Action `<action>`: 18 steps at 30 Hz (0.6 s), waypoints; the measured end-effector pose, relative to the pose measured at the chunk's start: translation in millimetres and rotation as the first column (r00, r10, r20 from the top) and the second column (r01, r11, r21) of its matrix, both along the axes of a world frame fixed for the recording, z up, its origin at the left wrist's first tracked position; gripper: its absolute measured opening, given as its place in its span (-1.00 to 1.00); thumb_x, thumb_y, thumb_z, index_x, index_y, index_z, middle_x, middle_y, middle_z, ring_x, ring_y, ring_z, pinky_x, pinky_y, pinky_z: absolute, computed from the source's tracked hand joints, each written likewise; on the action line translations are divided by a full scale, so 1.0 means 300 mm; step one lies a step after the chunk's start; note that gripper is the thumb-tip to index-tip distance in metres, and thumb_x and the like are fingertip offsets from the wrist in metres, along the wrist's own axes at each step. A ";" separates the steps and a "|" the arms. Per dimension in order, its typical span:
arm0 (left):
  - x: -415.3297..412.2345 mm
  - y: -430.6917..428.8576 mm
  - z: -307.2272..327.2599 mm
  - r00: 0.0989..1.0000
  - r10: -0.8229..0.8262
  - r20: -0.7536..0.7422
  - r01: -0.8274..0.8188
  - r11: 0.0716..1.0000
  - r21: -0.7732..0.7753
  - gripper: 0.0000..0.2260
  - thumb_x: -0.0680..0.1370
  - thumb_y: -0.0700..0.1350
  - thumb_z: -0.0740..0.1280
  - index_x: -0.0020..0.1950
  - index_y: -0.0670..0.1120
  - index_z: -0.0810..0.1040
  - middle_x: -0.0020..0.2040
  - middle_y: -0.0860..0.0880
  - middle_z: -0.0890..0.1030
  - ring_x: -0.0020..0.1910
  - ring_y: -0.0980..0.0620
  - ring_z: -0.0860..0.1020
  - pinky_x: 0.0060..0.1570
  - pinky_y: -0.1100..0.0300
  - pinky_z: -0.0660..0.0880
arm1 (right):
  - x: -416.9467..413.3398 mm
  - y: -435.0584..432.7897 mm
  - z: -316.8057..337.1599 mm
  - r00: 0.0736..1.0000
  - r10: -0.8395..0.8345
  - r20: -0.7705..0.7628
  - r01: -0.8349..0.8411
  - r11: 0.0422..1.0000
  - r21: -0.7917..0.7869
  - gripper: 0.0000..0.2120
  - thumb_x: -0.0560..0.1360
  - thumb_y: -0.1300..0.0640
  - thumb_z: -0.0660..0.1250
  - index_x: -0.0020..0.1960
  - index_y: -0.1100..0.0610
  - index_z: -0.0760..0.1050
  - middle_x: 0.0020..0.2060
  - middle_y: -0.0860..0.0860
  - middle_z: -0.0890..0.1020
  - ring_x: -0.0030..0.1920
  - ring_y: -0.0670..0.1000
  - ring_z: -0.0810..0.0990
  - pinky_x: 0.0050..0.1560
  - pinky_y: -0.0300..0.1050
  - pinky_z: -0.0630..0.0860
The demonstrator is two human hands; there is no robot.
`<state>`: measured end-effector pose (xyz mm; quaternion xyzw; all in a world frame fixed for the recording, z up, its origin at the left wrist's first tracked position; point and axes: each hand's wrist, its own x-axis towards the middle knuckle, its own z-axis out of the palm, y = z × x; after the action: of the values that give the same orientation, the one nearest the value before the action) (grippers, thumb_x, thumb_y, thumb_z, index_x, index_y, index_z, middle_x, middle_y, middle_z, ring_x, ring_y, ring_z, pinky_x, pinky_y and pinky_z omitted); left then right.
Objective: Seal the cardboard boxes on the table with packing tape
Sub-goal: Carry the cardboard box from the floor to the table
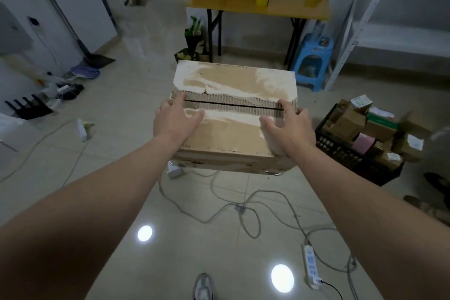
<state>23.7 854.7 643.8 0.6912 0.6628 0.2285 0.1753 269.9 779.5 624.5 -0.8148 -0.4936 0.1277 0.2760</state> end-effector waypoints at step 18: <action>0.258 1.037 -0.040 0.996 -0.079 0.046 0.080 0.997 -0.010 -0.36 0.47 0.23 0.29 0.48 0.03 0.24 0.39 -0.18 0.33 0.34 -0.20 0.32 0.28 -0.02 0.30 | 0.226 0.963 0.004 0.993 -0.119 0.013 0.119 0.992 -0.042 -0.35 0.42 -0.39 0.17 0.43 -0.21 0.14 0.33 0.09 0.29 0.26 0.18 0.40 0.07 0.05 0.43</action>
<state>101.0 1165.8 631.9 0.7106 0.6320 0.2332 0.2031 337.6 1068.4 625.8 -0.8491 -0.4428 0.1172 0.2630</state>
